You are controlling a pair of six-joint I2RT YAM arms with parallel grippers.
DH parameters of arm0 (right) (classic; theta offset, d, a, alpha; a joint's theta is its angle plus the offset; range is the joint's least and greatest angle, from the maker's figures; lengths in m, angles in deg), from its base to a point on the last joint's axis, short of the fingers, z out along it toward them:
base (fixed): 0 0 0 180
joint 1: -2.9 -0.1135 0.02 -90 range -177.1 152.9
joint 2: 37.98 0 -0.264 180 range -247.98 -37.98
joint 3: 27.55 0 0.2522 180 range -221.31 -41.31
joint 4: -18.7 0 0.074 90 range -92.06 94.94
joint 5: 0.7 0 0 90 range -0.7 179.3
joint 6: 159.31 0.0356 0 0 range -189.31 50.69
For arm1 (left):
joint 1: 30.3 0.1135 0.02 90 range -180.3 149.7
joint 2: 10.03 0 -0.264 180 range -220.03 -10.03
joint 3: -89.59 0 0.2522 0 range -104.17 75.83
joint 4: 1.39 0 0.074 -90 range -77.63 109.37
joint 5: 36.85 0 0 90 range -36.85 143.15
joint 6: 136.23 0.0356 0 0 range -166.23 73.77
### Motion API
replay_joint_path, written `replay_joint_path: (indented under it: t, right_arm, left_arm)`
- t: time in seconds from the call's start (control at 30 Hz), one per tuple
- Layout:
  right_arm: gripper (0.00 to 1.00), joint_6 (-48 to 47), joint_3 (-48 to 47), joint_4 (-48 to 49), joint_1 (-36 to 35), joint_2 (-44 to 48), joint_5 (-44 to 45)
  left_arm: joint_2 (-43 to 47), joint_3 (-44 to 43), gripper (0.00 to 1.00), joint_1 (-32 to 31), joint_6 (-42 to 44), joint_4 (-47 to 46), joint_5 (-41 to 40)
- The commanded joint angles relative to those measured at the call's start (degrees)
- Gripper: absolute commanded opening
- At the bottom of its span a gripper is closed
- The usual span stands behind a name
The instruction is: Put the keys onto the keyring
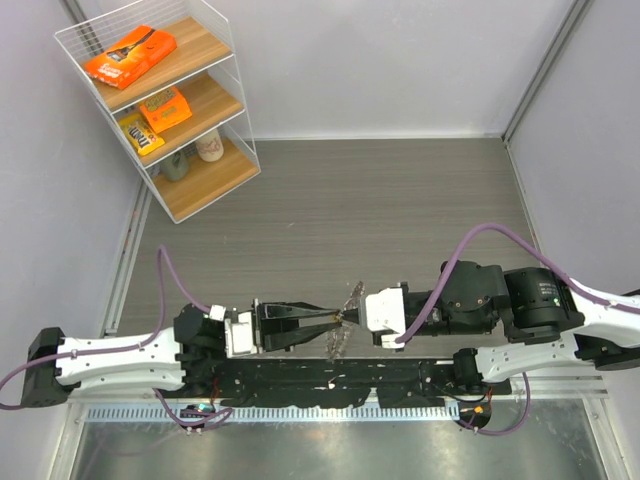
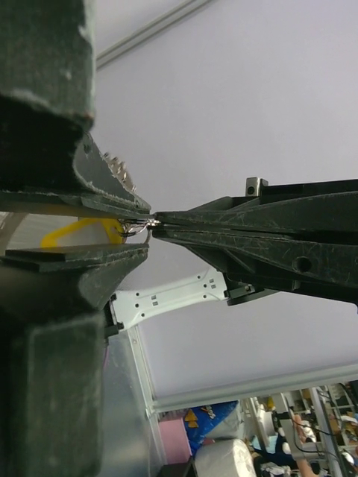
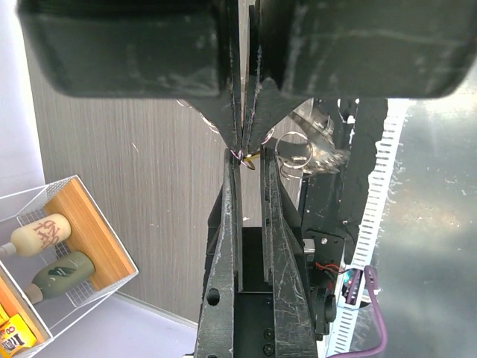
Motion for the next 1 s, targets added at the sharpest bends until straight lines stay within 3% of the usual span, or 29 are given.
replay_joint_path:
  t: [0.0,0.07,0.27,0.97]
  right_arm:
    - [0.06,0.57,-0.09,6.95,0.17,1.77,-1.32]
    - [0.06,0.65,0.00,7.04,0.08,1.78,-1.49]
    - [0.06,1.09,0.35,8.17,0.08,2.04,-2.37]
    - [0.06,1.71,2.55,12.05,-0.01,3.10,-3.43]
  left_arm:
    - [-0.87,-2.62,0.18,-0.29,1.05,-0.23,-0.83]
    - [-0.78,-2.71,0.10,-0.38,1.05,-0.32,-1.09]
    - [-0.60,-2.62,0.01,-0.29,1.05,0.03,-1.18]
    - [1.42,-2.45,0.00,-0.38,-1.32,-0.58,-1.44]
